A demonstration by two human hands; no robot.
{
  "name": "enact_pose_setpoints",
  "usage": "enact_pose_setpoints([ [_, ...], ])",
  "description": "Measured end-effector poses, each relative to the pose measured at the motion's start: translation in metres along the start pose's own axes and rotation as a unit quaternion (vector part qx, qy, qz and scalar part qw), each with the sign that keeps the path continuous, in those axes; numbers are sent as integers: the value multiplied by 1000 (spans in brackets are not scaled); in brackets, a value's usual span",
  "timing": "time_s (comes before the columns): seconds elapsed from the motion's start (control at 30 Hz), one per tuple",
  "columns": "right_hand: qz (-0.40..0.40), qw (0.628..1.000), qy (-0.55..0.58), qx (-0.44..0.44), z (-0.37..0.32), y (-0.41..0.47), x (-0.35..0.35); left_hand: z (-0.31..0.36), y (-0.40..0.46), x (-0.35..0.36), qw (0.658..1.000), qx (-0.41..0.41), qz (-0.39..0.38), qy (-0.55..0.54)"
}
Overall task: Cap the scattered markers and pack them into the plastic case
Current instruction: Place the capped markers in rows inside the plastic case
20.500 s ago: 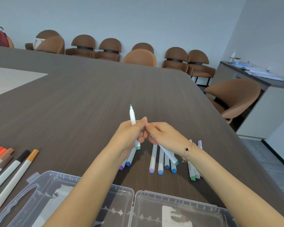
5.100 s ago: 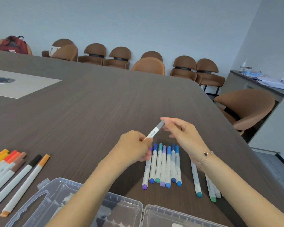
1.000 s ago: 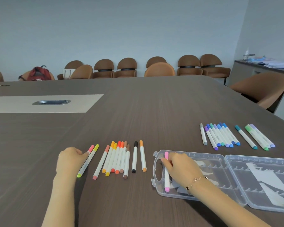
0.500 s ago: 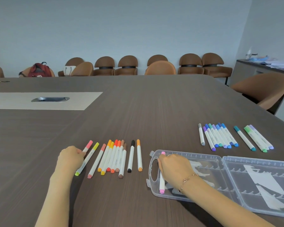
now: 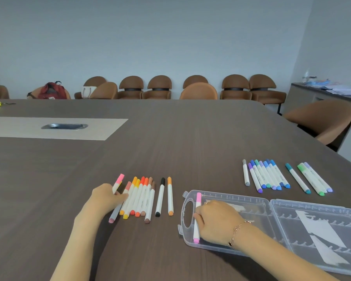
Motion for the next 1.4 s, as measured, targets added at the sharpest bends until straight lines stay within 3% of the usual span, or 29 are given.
enact_pose_setpoints([
  [0.27, -11, 999, -17, -31, -1, -2, -2, -5, -2, -3, 999, -30, -18, -9],
  [0.33, 8, 1000, 6, -13, 6, -3, -3, -2, -7, -15, 998, -23, 0, -56],
  [0.4, 82, 990, 102, 50, 20, -3, -8, 9, -18, -24, 988, 4, -8, -156],
  [0.47, 162, 946, 263, 101, 27, -3, -18, 35, -41, -29, 966, 55, -72, -243],
  [0.53, 202, 884, 409, 99, 25, -1, -32, 71, -68, -24, 946, 127, -147, -258],
  [0.7, 181, 784, 571, 161, 23, 7, -51, 144, -104, -2, 899, 244, -247, -268],
  [0.83, 75, 764, 619, 164, 35, 9, -46, 154, -109, 15, 889, 237, -269, -284],
  [0.9, 59, 724, 663, 182, 38, 11, -38, 150, -108, 21, 879, 218, -284, -314],
  [0.97, 77, 659, 718, 212, 43, 17, -38, 143, -108, 25, 877, 213, -305, -304],
  [1.03, 156, 587, 759, 236, 60, 21, -48, 131, -104, 23, 890, 210, -301, -271],
  [1.07, 208, 575, 753, 244, 72, 21, -55, 125, -100, 18, 898, 206, -288, -260],
  [1.1, 251, 593, 723, 250, 81, 20, -61, 116, -91, 13, 909, 196, -266, -255],
  [1.13, 271, 638, 676, 251, 87, 18, -63, 107, -83, 6, 920, 177, -238, -256],
  [1.17, 259, 696, 622, 249, 87, 17, -61, 96, -73, 0, 928, 155, -212, -263],
  [1.23, 161, 791, 539, 239, 74, 15, -39, 80, -55, -8, 935, 118, -172, -286],
  [1.3, 71, 829, 501, 240, 60, 12, -17, 72, -48, -8, 932, 98, -162, -308],
  [1.4, 60, 845, 470, 248, 51, 12, -3, 74, -48, -1, 928, 90, -169, -320],
])
Point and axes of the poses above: each hand's wrist, its own y-axis towards the middle knuckle, its own x-axis out of the palm, z = x × y, the point moved 4 cm from there along y, towards the middle knuckle, and after that the axes turned 11 degrees about z, right-handed, at the moved point
